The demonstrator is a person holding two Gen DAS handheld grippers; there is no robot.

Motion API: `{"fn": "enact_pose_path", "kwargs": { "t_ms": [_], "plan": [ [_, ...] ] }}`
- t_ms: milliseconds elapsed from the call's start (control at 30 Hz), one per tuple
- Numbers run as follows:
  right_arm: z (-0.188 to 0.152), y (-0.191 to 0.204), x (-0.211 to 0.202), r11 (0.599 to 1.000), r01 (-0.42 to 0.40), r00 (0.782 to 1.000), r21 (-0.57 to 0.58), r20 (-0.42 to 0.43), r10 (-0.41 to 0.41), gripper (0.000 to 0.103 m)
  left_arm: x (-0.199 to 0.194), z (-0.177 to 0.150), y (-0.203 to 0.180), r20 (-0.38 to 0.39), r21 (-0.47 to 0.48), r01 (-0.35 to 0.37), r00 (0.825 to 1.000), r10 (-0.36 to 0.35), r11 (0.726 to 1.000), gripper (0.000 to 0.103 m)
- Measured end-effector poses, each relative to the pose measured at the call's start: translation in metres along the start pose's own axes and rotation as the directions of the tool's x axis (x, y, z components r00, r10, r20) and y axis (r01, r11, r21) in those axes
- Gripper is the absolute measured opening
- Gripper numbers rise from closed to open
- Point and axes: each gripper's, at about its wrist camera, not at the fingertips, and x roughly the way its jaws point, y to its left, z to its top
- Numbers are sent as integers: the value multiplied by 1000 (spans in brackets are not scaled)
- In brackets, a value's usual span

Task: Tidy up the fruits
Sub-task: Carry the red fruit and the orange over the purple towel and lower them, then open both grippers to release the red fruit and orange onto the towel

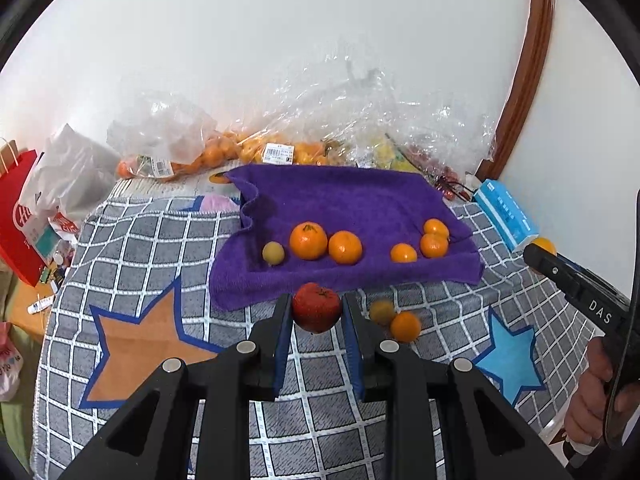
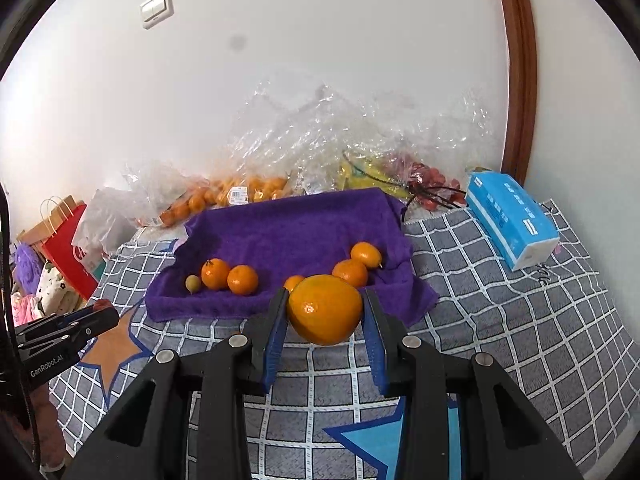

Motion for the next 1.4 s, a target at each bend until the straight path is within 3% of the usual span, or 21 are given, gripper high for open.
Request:
{"fn": "enact_pose_path", "kwargs": {
  "t_ms": [400, 833, 1400],
  "plan": [
    [30, 7, 13, 1000, 3, 1000, -24, -6, -3, 36, 5, 42, 5, 29, 1, -2, 1000, 2, 1000, 24],
    [68, 17, 58, 995, -28, 1000, -99, -5, 28, 36, 36, 77, 18, 40, -20, -31, 999, 32, 999, 24],
    [61, 8, 157, 991, -53, 992, -120, -122, 38, 36, 117, 91, 39, -72, -79, -44, 997, 38, 996, 24]
  ]
}}
